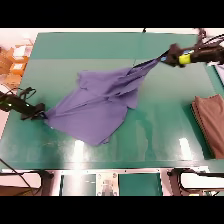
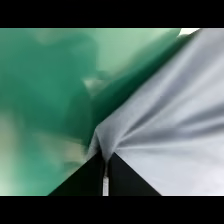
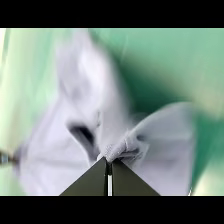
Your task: Fold the shirts.
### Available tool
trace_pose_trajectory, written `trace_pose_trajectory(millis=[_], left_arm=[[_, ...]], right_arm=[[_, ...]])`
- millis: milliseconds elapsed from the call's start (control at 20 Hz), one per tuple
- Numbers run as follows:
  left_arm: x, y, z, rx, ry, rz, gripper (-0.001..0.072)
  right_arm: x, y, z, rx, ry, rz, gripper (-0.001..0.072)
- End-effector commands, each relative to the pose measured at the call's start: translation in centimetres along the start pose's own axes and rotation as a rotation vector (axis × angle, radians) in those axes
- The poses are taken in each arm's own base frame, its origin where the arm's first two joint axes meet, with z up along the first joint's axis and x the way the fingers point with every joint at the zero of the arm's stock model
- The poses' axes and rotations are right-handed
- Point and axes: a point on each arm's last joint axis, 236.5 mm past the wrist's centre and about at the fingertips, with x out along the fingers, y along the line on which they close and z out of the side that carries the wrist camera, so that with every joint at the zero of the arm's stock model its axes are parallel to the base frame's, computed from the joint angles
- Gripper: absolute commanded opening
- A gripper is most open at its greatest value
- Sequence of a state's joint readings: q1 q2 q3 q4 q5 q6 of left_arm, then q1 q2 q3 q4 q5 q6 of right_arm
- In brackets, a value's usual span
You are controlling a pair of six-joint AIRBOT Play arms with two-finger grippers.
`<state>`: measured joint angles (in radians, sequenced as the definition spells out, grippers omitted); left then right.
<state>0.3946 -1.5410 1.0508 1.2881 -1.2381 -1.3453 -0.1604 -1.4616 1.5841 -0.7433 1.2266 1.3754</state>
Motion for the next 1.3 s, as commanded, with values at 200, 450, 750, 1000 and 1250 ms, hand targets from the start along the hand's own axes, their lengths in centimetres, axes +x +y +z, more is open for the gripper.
trace_pose_trajectory(millis=[200,450,750,1000,1250], left_arm=[[-5.5,1.0,6.5,0.112,-0.218,0.06,0.0023],[-6.0,-5.2,11.7,0.15,-0.432,-0.162,0.0023],[-7.6,-8.7,12.2,0.129,-0.421,-0.235,0.0667],[-12.1,-6.9,4.7,-0.045,-0.126,-0.317,0.0667],[-11.1,-9.7,-3.3,-0.115,-0.097,-0.369,0.0667]], right_arm=[[1.5,-10.4,1.8,0.2,-0.043,-0.144,0.0015],[10.6,-14.0,-4.1,0.283,0.143,-0.151,0.0015],[8.8,-16.1,-2.7,0.292,0.123,-0.173,0.0358],[0.7,-19.7,-6.3,0.258,0.23,-0.32,0.0435],[4.4,-22.4,-11.5,0.304,0.29,-0.317,0.0452]])
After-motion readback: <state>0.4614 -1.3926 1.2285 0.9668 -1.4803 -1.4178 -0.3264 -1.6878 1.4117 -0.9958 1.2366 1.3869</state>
